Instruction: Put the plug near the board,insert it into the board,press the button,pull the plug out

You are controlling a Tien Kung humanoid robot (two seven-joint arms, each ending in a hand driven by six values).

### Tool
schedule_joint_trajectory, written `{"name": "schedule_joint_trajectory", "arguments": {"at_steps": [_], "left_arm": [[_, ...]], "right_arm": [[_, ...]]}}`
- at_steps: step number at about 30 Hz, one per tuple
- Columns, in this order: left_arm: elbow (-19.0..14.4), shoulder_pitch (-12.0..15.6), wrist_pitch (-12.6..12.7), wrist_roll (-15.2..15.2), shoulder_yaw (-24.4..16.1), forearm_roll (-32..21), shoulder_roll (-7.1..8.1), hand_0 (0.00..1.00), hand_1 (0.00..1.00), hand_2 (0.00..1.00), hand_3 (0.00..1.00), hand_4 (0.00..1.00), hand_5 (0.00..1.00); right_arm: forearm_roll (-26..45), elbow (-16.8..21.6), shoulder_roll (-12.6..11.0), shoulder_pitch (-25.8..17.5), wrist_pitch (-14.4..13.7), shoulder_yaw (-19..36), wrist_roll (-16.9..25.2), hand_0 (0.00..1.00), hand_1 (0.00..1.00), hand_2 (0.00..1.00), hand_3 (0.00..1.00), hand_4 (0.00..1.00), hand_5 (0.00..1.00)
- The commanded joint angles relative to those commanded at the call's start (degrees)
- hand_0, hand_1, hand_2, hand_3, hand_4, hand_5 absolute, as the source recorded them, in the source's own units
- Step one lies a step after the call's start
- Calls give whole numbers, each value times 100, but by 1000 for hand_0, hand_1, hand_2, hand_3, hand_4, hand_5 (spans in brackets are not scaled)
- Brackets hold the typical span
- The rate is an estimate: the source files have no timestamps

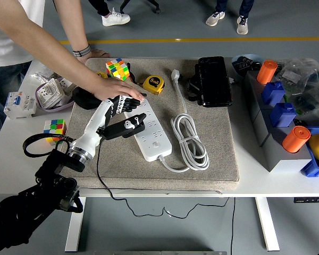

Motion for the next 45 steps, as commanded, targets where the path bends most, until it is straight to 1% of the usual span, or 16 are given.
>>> {"name": "schedule_joint_trajectory", "arguments": {"at_steps": [2, 3, 8, 9, 14, 15, 20, 21, 23, 25, 26, 27, 30, 33, 38, 45], "left_arm": [[-20, -28, -25, 46, 10, 49, 21, 560, 614, 614, 629, 851, 330], [-28, -40, -44, 74, 13, 75, 31, 493, 517, 540, 631, 853, 329], [-160, -91, -212, 315, 3, 363, 102, 493, 517, 540, 631, 853, 329], [-190, -95, -240, 349, 2, 422, 112, 335, 355, 427, 633, 829, 258], [-332, -139, -389, 538, 21, 730, 150, 335, 355, 427, 633, 829, 258], [-373, -142, -449, 614, 14, 843, 153, 230, 173, 228, 660, 619, 2], [-526, -194, -729, 929, -25, 1254, 154, 230, 173, 228, 660, 619, 2], [-548, -211, -768, 966, -22, 1321, 149, 107, 133, 174, 695, 725, 2], [-580, -237, -884, 1088, -27, 1398, 139, 107, 133, 174, 695, 725, 2], [-611, -263, -1031, 1272, -37, 1475, 131, 107, 133, 174, 695, 725, 2], [-646, -282, -1171, 1427, -51, 1571, 125, 107, 133, 174, 695, 725, 2], [-674, -296, -1317, 1608, -59, 1642, 121, 64, 125, 169, 779, 735, 2], [-747, -332, -1683, 2115, -62, 1809, 112, 64, 125, 169, 779, 735, 2], [-792, -370, -1968, 2584, -32, 2039, 100, 56, 115, 163, 789, 723, 2], [-825, -477, -2245, 3029, 74, 2287, 87, 56, 115, 163, 789, 723, 2], [-778, -628, -2446, 3365, 255, 2429, 69, 48, 113, 167, 792, 748, 2]], "right_arm": [[0, 3, -8, 5, 6, -21, -6, 602, 653, 615, 512, 812, 503], [2, 2, -11, 9, 8, -31, -8, 601, 653, 615, 511, 811, 503], [6, 3, -37, 21, 10, -98, -14, 601, 653, 615, 511, 811, 503], [8, 1, -42, 20, 9, -111, -15, 601, 653, 615, 511, 811, 504], [-5, 8, -42, -14, -5, -148, -20, 601, 653, 615, 511, 811, 504], [1, 5, -39, -24, -8, -158, -21, 601, 652, 615, 511, 811, 504], [3, 14, -38, -2, -9, -149, -20, 601, 652, 615, 511, 811, 504], [-1, 16, -38, 3, -12, -136, -21, 601, 651, 615, 511, 810, 503], [-5, 20, -40, 10, -17, -113, -23, 601, 651, 615, 511, 810, 503], [-12, 25, -42, 13, -20, -94, -25, 601, 651, 615, 511, 810, 503], [-14, 25, -40, 13, -18, -88, -27, 601, 651, 615, 511, 810, 503], [-13, 23, -39, 13, -17, -84, -27, 601, 651, 615, 511, 810, 504], [-11, 21, -33, 12, -15, -74, -28, 601, 651, 615, 511, 810, 504], [-17, 21, -29, 18, 3, -68, -37, 600, 652, 615, 511, 809, 504], [-19, 22, -20, 29, 4, -42, -37, 600, 652, 615, 511, 809, 504], [-22, 21, -23, 32, -1, 8, -36, 601, 651, 615, 512, 808, 504]]}}
